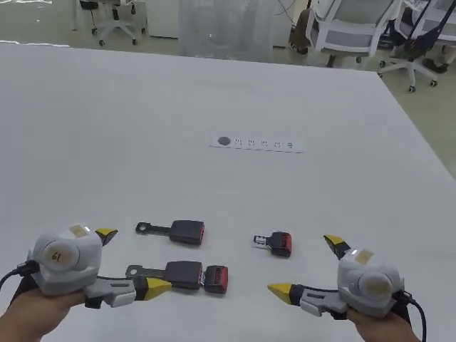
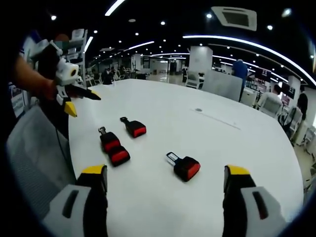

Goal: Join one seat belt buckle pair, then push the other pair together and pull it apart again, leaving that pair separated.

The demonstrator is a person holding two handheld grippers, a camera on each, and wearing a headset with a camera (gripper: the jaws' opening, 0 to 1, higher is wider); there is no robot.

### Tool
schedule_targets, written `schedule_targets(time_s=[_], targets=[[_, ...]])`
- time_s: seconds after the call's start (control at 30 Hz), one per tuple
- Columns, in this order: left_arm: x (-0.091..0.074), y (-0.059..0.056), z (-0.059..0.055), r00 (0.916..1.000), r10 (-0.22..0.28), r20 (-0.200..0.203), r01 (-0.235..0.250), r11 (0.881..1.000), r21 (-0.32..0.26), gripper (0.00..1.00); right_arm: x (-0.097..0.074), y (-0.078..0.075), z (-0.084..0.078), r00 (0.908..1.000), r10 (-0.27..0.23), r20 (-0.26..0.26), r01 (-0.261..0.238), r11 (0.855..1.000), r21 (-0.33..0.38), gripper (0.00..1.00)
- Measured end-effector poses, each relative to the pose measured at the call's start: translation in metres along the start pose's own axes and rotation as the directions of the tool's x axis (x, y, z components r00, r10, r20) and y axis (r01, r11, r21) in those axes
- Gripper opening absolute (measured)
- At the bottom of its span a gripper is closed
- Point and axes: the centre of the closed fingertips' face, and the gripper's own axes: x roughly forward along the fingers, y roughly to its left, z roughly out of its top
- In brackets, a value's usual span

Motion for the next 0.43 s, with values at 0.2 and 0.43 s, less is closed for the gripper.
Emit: schedule_targets(time_s=[0.2, 0.43], targets=[[-0.001, -0.001, -0.007, 1.0000, -0.007, -0.005, 0.007, 1.000, -0.006, 1.00, -0.002, -0.001, -0.005, 1.0000, -0.004, -0.007, 0.004, 1.000, 0.013, 1.00], [0.000, 0.004, -0.015, 0.9999, -0.002, -0.014, 0.002, 1.000, -0.013, 1.00, -0.001, 0.002, -0.014, 0.9998, 0.004, -0.020, -0.003, 1.000, 0.028, 1.00]])
